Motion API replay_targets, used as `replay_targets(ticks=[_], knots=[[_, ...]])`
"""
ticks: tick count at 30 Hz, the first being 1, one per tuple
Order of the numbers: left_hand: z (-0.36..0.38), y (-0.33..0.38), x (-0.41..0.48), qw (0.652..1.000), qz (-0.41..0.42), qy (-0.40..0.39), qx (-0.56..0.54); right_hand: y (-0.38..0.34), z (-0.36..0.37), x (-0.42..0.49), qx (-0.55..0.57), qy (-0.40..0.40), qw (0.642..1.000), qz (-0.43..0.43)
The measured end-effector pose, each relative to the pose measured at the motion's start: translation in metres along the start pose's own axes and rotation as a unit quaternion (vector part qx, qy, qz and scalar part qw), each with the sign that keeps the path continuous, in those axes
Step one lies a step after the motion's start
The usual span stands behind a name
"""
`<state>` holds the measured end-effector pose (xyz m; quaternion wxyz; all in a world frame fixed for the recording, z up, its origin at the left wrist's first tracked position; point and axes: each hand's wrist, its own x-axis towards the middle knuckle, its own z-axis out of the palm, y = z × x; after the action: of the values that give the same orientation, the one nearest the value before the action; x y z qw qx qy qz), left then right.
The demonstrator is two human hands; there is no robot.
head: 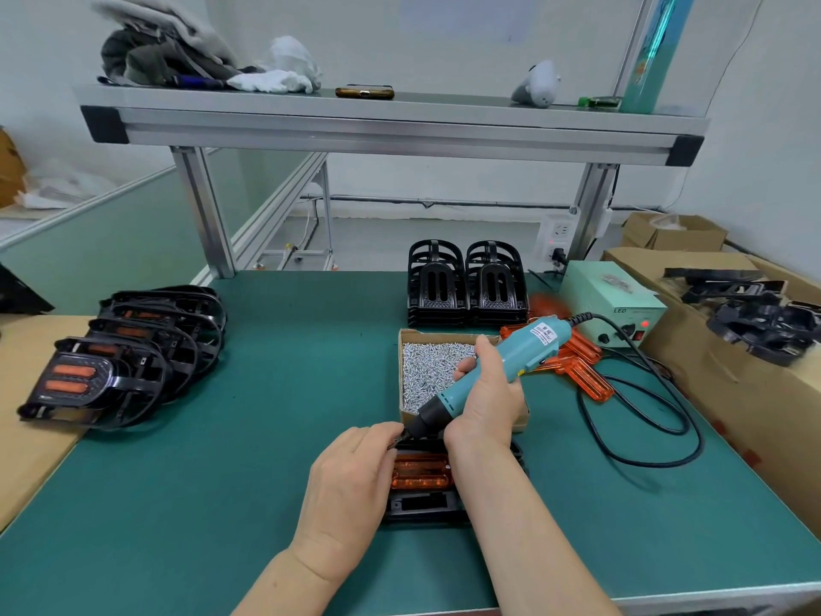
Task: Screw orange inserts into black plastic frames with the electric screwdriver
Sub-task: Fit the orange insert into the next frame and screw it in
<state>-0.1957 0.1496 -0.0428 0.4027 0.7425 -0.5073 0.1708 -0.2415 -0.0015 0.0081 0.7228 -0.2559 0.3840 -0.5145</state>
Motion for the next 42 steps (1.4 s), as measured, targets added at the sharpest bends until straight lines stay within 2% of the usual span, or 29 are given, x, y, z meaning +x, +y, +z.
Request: replay_targets(ticks=[6, 11, 15, 19, 24, 35, 42], knots=[[0.002, 0.0, 0.001, 1.0, -0.019, -0.007, -0.016, 0.0, 0.002, -0.003, 0.001, -0.01, 1.0, 0.0], [0.0, -0.005, -0.004, 0.994, -0.09, -0.034, -0.059, -0.003, 0.006, -0.004, 0.014, -0.026, 0.999, -0.012], [-0.009, -0.017, -0.011, 0.969, -0.171, -0.129, -0.126, -0.006, 0.005, -0.004, -0.001, -0.03, 0.998, -0.048], [-0.013, -0.025, -0.012, 0.953, -0.162, -0.223, -0.128, -0.006, 0.006, -0.007, -0.008, -0.042, 0.996, -0.073], [-0.011, -0.028, -0.008, 0.946, -0.142, -0.276, -0.098, -0.008, 0.009, -0.016, -0.012, -0.086, 0.989, -0.122], [-0.006, -0.026, -0.005, 0.946, -0.146, -0.281, -0.073, -0.005, 0.014, -0.036, -0.07, -0.2, 0.953, -0.218], [-0.005, -0.026, -0.005, 0.946, -0.148, -0.277, -0.077, -0.001, 0.015, -0.038, -0.093, -0.211, 0.948, -0.22]])
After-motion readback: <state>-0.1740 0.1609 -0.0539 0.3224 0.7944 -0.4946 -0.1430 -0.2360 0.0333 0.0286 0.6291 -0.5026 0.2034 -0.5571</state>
